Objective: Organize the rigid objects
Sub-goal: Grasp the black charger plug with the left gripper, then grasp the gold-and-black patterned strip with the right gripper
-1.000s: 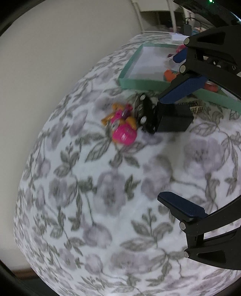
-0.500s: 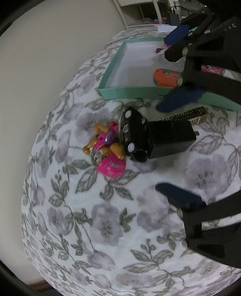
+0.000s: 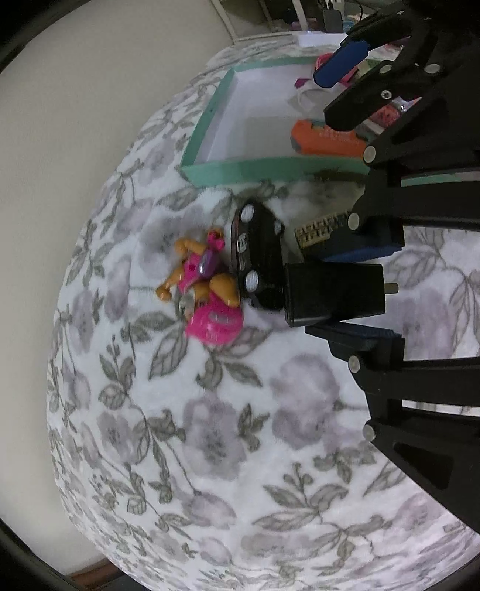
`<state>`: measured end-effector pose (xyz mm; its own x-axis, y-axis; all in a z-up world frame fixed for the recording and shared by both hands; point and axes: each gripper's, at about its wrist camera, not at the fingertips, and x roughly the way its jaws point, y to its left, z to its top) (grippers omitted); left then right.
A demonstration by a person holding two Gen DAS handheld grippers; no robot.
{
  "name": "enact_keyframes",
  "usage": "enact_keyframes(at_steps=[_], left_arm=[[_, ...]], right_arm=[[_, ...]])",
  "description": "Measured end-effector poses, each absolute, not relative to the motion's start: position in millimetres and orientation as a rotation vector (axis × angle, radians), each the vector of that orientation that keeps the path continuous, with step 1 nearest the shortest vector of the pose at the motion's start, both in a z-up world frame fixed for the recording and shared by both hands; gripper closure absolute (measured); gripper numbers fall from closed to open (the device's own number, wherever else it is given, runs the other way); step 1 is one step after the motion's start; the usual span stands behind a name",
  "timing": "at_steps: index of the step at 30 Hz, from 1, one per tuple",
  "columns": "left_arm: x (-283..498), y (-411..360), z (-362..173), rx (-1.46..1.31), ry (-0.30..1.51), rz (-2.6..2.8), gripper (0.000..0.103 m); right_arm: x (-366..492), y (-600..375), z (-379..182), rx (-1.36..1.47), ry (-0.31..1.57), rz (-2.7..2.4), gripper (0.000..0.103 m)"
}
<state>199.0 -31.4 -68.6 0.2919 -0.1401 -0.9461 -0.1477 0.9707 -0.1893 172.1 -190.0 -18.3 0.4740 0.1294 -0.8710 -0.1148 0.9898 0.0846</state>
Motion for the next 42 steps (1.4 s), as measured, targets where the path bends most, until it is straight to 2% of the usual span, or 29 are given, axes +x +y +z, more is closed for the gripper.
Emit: enact_keyframes(at_steps=[10,12,15,17,20,21,30,42], left_arm=[[194.6,12.3,-76.6,-0.321,1.322,0.048,0.072],[191.0,22.5,-77.8,-0.343,1.328,0.055,0.072],[189.5,34.4,-79.5,-0.373,1.330,0.068,0.072],[185.6,39.3,-78.4,-0.383,1.330,0.069,0.072],[185.5,39.0,-79.5,-0.372,1.336,0.069,0.072],[186.2,37.2,-80.9,-0.364,1.341,0.070,0.072],[191.1,29.0,-83.4,-0.333,1.342,0.080,0.072],[193.0,23.4,-83.9,-0.289,1.331,0.074,0.071]], right_arm=[[167.2,-150.4,-25.6,-0.072,1.058,0.268,0.026],[166.0,-142.2,-27.4,-0.096,1.058,0.286,0.034],[165.4,-132.5,-32.7,-0.105,1.068,0.314,0.039],[163.9,-126.5,-36.5,-0.122,1.073,0.328,0.048],[163.6,-120.4,-43.1,-0.134,1.088,0.340,0.053],[163.5,-118.7,-45.4,-0.137,1.093,0.343,0.058],[163.7,-116.0,-64.9,-0.154,1.137,0.322,0.074],[158.1,-108.0,-73.1,-0.162,1.144,0.343,0.076]])
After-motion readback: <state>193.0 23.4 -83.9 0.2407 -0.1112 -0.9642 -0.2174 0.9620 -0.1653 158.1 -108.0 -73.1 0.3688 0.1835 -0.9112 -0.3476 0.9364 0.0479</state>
